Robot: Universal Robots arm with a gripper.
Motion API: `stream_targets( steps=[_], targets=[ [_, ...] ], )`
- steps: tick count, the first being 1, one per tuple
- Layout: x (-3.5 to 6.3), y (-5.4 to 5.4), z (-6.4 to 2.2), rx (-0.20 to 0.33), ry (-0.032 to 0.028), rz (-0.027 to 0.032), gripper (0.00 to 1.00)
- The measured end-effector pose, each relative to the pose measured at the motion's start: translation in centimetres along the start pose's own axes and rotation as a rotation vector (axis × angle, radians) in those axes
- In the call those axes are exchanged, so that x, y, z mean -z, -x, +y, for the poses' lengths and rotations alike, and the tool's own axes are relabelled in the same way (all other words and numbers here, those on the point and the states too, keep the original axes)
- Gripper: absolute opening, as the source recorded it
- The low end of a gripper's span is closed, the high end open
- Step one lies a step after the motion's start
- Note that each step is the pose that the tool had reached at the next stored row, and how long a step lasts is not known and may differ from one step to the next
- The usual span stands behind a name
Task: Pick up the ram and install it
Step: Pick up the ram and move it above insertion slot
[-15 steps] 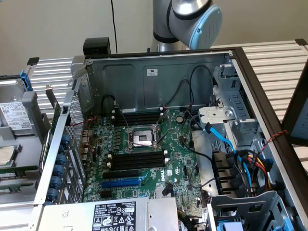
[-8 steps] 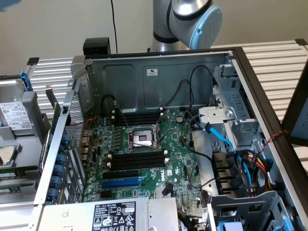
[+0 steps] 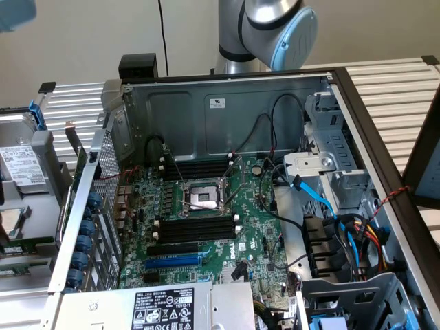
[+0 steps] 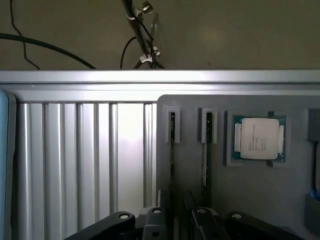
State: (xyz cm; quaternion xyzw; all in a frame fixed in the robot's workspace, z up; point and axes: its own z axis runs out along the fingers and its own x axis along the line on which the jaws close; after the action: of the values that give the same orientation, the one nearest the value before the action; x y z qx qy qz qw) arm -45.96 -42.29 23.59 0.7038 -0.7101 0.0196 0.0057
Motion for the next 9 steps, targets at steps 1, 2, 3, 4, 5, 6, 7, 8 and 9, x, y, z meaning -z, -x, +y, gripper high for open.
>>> stream_targets(
  steps=[1,2,3,4,5,6,7,8,9],
  targets=[
    [-0.18,0.0,0.0,0.0,0.0,0.0001,0.25],
    [-0.36,0.0,0.0,0.0,-0.0001,0.0001,0.25],
    [-0.54,0.0,0.01,0.0,-0.0002,0.0002,0.25],
    [-0.73,0.0,0.01,0.0,-0.0002,0.0003,0.25],
    [-0.91,0.0,0.02,0.0,-0.0001,0.0005,0.25],
    [-1.09,0.0,0.02,0.0,0.0,0.0006,0.25],
    [-1.28,0.0,0.02,0.0,-0.0001,0.0006,0.25],
    [-1.46,0.0,0.02,0.0,-0.0002,0.0007,0.25],
    [-1.64,0.0,0.03,0.0,-0.0001,0.001,0.25]
  ],
)
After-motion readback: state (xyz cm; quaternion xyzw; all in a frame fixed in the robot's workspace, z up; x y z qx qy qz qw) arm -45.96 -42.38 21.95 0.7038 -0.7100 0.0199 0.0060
